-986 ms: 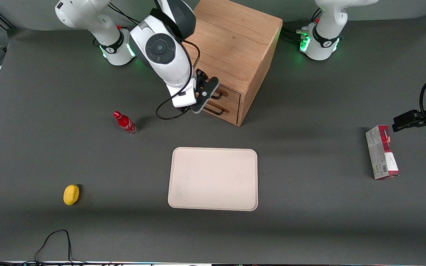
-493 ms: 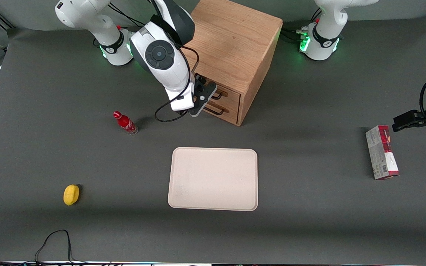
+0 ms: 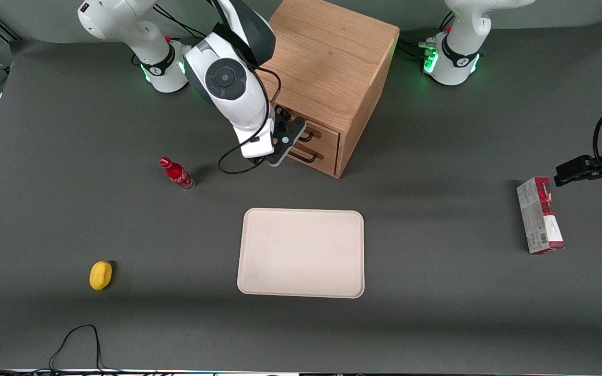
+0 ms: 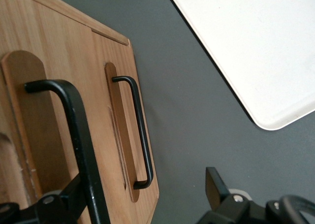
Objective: Open upper drawer
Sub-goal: 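Pull the handle outward with the right gripper, sliding the drawer open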
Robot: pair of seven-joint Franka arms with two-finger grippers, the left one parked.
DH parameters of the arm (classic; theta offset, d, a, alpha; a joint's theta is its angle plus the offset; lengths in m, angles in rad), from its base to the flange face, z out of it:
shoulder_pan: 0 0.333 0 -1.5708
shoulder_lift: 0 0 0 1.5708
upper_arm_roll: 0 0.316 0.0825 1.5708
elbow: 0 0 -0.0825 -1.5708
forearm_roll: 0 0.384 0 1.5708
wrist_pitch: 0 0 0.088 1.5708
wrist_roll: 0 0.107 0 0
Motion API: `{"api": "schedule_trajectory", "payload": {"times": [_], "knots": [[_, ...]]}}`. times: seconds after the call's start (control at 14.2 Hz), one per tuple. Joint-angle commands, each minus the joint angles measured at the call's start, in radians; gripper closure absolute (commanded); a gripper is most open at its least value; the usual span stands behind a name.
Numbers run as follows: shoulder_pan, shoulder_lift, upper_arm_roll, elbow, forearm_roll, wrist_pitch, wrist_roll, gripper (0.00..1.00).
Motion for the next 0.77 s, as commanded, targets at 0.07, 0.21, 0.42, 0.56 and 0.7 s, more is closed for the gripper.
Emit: {"api": "schedule_trajectory", "payload": {"times": [0.07,0.21,0.42,0.56,0.7], "knots": [[-0.016,0.029,-0.006,0.026,-0.017,0.013,-0.026,0.0],[-0.039,0.034,-0.006,0.043,-0.018,0.009,-0.026,0.0],[-0.066,0.054,-0.006,0.079,-0.02,0.006,-0.024,0.0],[-0.088,0.075,-0.006,0.104,-0.018,0.004,-0.074,0.0],[-0.115,0.095,-0.006,0.136,-0.018,-0.016,-0.094,0.0]]}}
